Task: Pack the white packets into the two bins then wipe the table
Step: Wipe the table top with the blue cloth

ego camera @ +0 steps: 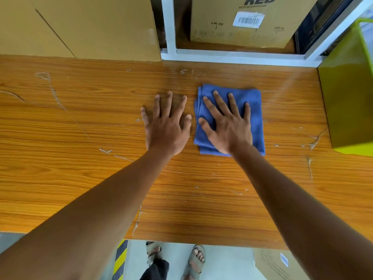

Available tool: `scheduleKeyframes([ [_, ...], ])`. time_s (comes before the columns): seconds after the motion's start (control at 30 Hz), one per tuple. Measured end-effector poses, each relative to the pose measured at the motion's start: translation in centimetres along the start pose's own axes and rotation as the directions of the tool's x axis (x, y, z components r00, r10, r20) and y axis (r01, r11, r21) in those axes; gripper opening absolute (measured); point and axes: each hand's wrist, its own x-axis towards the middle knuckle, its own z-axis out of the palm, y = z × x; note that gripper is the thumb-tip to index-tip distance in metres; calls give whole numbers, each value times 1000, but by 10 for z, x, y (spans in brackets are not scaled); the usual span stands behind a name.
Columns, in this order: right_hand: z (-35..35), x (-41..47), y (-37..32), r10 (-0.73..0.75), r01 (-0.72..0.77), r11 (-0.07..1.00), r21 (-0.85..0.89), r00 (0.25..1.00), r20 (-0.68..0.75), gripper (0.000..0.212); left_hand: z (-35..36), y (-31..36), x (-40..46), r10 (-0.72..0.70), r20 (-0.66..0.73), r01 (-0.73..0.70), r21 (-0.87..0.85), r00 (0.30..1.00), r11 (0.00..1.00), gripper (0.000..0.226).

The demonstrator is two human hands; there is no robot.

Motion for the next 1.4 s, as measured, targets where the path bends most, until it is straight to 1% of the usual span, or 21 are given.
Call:
scheduleKeyframes([
  [0.13, -12, 81, 11, -22, 23, 999, -22, 999, 25, 75, 2, -1, 1, 1, -28, -1, -11, 1000, 1000, 61],
  [0.2, -15, 99, 12, -44, 46, 998, -39, 998, 41, 77, 2, -1, 1, 6, -33, -6, -14, 999, 1000, 61],
  [0.27, -16, 94, 10, -56, 58, 998, -40, 997, 45, 79, 1, -1, 1, 13, -30, -14, -12, 999, 1000, 61],
  [0.37, -12, 58, 7, -79, 81, 996, -34, 995, 55, 80, 1, -1, -1, 12, -24, -12, -14, 1000, 1000, 60],
  [0.47, -7, 31, 9, -136, 139, 989, -45, 988, 69, 78, 2, -2, 0, 9, -15, -9, -16, 1000, 1000, 60],
  [0.53, -8, 40, 12, -172, 176, 983, -48, 983, 64, 75, 3, -2, 0, 8, -20, -8, -12, 1000, 1000, 60],
  [0.67, -14, 97, 11, -271, 274, 960, -55, 961, 57, 71, 3, 0, 1, 6, -26, -6, -3, 1000, 1000, 61],
  [0.8, -18, 125, 10, -310, 315, 947, -67, 948, 77, 71, 1, -1, 3, 4, -28, -4, 11, 1000, 1000, 62],
  [0.87, -18, 121, 14, -247, 251, 966, -62, 967, 63, 71, 1, -1, 3, 3, -25, -3, 4, 1000, 1000, 61],
  [0.93, -18, 106, 22, -75, 75, 997, -28, 997, 19, 75, 1, -1, 2, -3, -21, 3, -5, 1000, 1000, 61],
  [1.0, -15, 85, 36, 102, -102, 995, 4, 995, -13, 77, 1, -1, 2, -3, -6, 3, -5, 1000, 1000, 62],
  [1.03, -14, 74, 42, 156, -156, 988, 16, 988, -14, 77, 1, -1, 1, -2, -1, 2, -2, 1000, 1000, 62],
  [1.1, -14, 61, 45, 207, -208, 978, 22, 978, 5, 79, 0, 0, 0, -3, 2, 3, -4, 1000, 1000, 62],
  [1.13, -15, 61, 40, 205, -205, 979, 18, 979, 13, 80, -1, 0, 0, -5, -1, 5, -6, 1000, 1000, 62],
  [1.2, -13, 68, 24, 130, -130, 991, -18, 991, 25, 82, -1, 0, 0, -6, -2, 6, -15, 1000, 1000, 61],
  [1.3, -9, 85, 3, -85, 87, 995, -52, 996, 39, 82, 2, -1, 1, -2, -11, 2, -3, 1000, 1000, 62],
  [1.33, -10, 93, 1, -129, 131, 990, -47, 991, 47, 81, 2, 0, 1, 0, -12, 0, -2, 1000, 1000, 62],
  [1.4, -12, 108, 0, -154, 156, 987, -33, 986, 56, 78, 2, 0, 2, -2, -19, 2, 3, 1000, 1000, 62],
])
